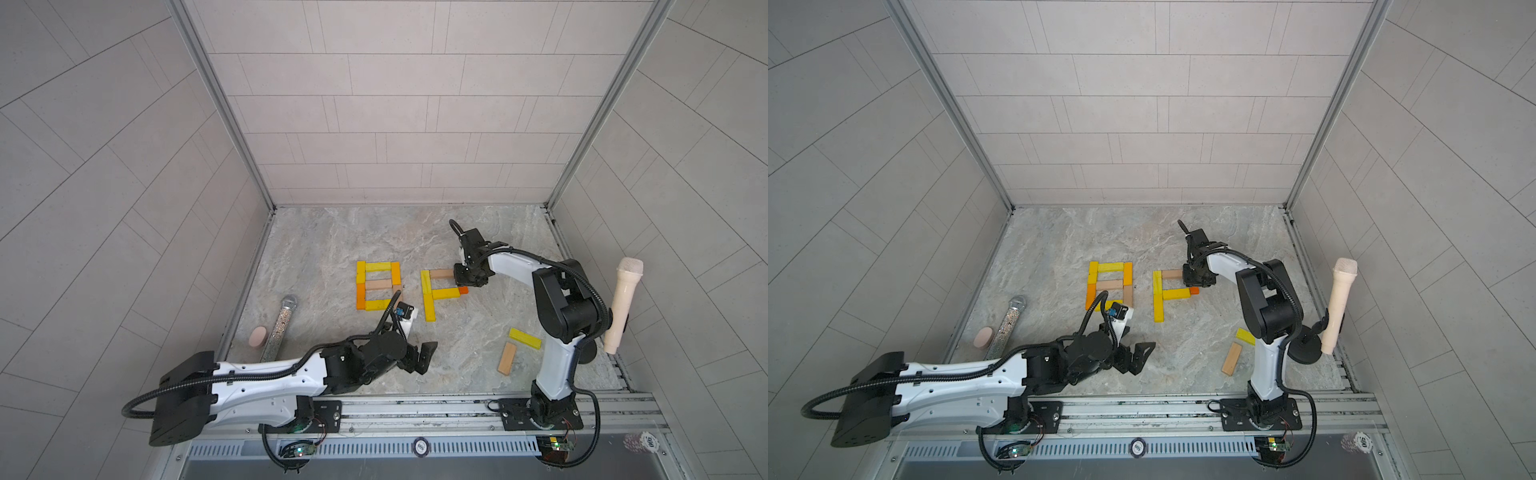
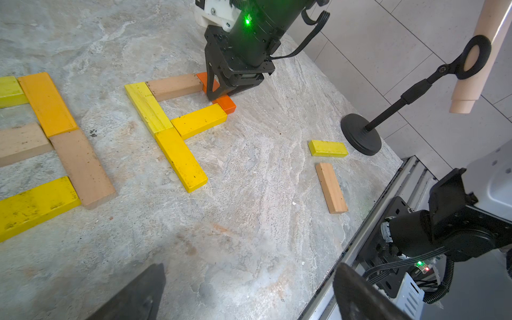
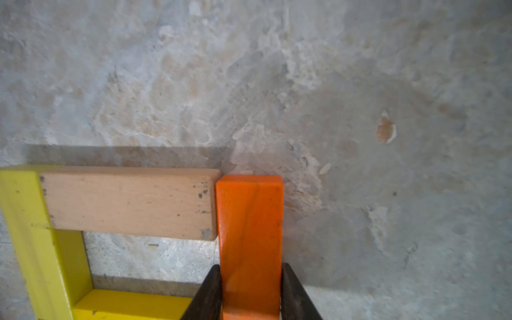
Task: Assemble the number 8 with building blocks
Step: Assemble the building block at the center of the board.
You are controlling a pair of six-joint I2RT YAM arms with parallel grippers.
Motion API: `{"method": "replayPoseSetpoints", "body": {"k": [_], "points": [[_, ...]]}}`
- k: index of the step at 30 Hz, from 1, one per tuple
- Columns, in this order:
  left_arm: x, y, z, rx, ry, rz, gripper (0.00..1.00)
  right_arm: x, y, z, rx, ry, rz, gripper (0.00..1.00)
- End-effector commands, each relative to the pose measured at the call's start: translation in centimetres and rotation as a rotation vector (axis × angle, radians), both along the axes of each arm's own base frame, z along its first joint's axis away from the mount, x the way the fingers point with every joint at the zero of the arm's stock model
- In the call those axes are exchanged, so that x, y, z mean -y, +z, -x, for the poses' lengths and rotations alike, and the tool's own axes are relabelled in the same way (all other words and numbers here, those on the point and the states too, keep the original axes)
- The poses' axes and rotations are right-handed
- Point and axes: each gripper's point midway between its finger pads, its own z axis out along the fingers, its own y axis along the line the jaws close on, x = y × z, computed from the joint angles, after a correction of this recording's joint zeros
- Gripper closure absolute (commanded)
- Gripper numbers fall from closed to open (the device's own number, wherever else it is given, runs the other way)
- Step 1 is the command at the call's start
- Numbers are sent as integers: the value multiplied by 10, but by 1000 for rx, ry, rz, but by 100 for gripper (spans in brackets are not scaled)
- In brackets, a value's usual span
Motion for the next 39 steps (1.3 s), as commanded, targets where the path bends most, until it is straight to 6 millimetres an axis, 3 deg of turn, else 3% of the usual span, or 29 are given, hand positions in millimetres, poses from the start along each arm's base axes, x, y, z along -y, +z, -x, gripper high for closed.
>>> {"method": "replayPoseSetpoints", "body": {"k": [1, 24, 34, 39], "points": [[0, 4, -3, 8, 13, 19, 0, 7, -11, 8, -39, -18, 28, 64], [1, 5, -2, 6, 12, 24, 0, 5, -13, 8, -45, -23, 13, 64], [1, 7, -3, 10, 12, 30, 0, 6, -5, 5, -27, -29, 15, 52], [1, 9, -3, 12, 11, 33, 0, 7, 8, 3, -1, -29, 19, 51]]}}
